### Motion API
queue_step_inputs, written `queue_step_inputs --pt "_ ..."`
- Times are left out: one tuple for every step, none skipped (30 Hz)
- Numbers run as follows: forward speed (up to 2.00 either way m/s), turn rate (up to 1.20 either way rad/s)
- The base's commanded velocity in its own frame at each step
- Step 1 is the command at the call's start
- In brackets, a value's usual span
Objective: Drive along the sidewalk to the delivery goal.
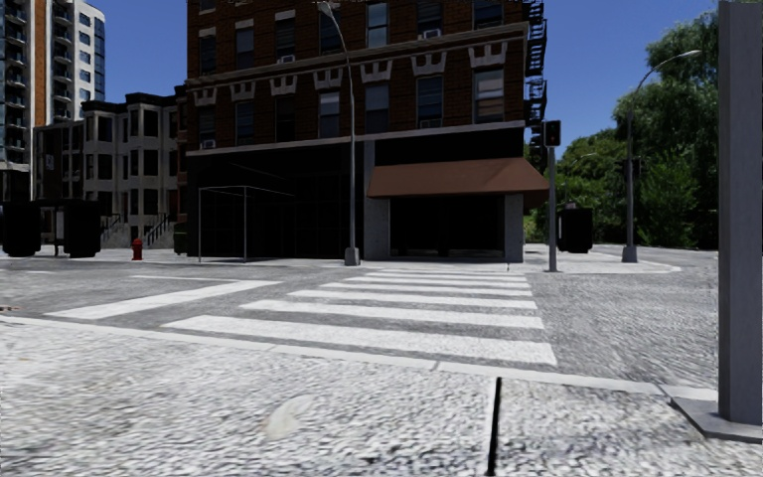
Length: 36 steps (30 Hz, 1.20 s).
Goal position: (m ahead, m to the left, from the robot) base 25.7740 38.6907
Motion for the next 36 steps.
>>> queue_step_inputs --pt "2.00 0.68" --pt "2.00 0.67" --pt "2.00 0.55" --pt "2.00 0.31" --pt "2.00 0.31" --pt "2.00 0.00" --pt "2.00 0.00" --pt "2.00 0.00" --pt "2.00 0.00" --pt "2.00 0.00" --pt "2.00 0.00" --pt "2.00 0.00" --pt "2.00 0.00" --pt "2.00 0.00" --pt "2.00 0.00" --pt "2.00 0.00" --pt "2.00 0.00" --pt "2.00 0.00" --pt "2.00 0.00" --pt "2.00 0.00" --pt "2.00 0.00" --pt "2.00 0.00" --pt "2.00 0.00" --pt "2.00 0.00" --pt "2.00 0.00" --pt "2.00 0.00" --pt "2.00 -0.10" --pt "2.00 -0.31" --pt "2.00 -0.48" --pt "2.00 -0.56" --pt "2.00 -0.58" --pt "2.00 -0.58" --pt "2.00 -0.59" --pt "2.00 -0.59" --pt "2.00 -0.59" --pt "2.00 -0.59"
